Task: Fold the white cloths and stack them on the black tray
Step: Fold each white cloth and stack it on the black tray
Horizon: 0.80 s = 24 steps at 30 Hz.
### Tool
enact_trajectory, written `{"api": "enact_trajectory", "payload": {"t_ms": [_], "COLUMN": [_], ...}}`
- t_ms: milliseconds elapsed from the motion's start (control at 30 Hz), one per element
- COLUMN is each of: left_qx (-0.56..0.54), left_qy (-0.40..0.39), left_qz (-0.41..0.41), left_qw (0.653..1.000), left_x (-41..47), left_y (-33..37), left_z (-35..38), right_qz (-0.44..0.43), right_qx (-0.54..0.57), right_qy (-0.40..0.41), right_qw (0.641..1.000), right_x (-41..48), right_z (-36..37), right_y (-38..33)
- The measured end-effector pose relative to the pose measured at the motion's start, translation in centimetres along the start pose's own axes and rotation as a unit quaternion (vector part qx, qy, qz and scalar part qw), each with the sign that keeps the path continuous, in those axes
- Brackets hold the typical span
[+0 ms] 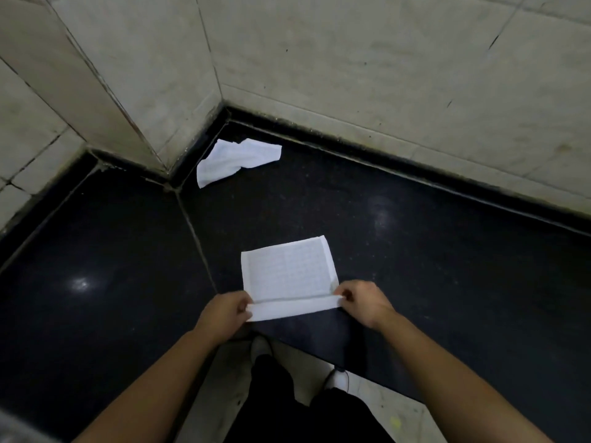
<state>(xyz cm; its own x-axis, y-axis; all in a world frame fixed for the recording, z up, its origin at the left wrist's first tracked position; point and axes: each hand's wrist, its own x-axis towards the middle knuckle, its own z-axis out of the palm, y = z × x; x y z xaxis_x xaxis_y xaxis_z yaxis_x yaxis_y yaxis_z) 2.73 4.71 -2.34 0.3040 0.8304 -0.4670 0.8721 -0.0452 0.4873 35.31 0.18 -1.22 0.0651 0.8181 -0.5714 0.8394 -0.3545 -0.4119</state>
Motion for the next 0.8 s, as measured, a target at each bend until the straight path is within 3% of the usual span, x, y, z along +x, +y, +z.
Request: {"api": "enact_trajectory", "payload": {"t_ms": [167,367,800], "left_qx": [-0.209,-0.370,-0.364], "left_qy": [0.073,0.129,0.184], "left_qz": [-0.101,-0.202,-0.259], "left_qw": [0.970,0.898,0.876], "left_x": [3.6,6.9,9.4], "left_y": [0.0,0.4,0.6], "left_z": [-1.5,-1.9,-1.2], "right_qz": [0.078,0.121,0.155], "right_qx": [0.190,0.322,0.346], "right_qy": [0.112,0.149,0.154], "right_qw": [0.972,0.927,0.912], "right_x": [3.1,7.9,12.8], "right_z": [-2.2,-2.9,-1.7], "right_y": [-2.0,-4.0,-4.4]}}
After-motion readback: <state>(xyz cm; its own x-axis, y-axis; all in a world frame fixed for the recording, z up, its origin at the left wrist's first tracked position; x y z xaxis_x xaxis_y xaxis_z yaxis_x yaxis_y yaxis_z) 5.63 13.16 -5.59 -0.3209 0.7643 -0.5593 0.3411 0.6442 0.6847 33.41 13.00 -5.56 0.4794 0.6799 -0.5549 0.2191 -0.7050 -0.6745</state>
